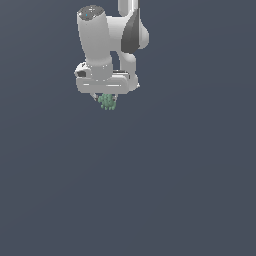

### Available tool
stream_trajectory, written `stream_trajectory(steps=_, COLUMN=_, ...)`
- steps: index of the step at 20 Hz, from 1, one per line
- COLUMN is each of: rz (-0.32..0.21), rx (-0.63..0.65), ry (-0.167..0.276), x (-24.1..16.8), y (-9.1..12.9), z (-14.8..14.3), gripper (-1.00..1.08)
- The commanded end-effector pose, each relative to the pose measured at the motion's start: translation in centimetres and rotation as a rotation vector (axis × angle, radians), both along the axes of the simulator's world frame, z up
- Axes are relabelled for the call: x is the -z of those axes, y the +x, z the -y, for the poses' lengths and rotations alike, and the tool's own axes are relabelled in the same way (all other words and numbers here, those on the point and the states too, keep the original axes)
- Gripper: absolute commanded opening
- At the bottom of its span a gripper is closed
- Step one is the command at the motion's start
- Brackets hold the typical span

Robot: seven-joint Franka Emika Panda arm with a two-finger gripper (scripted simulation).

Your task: Pick up the object and move it to a goal position.

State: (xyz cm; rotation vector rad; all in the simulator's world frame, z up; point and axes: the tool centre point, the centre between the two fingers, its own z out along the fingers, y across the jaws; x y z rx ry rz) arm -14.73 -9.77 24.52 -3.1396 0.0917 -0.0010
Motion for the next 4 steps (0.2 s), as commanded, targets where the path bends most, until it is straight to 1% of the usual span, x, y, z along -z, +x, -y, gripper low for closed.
stream_trajectory(steps=1, rz=-0.001, rx=0.000, ry=0.000, x=-0.16, y=-0.11, z=0.06, gripper=-1.00)
stream_trajectory(steps=4, rz=-0.001, rx=0.000, ry=-0.001, x=-0.11, y=-0.01, z=0.04, gripper=-1.00)
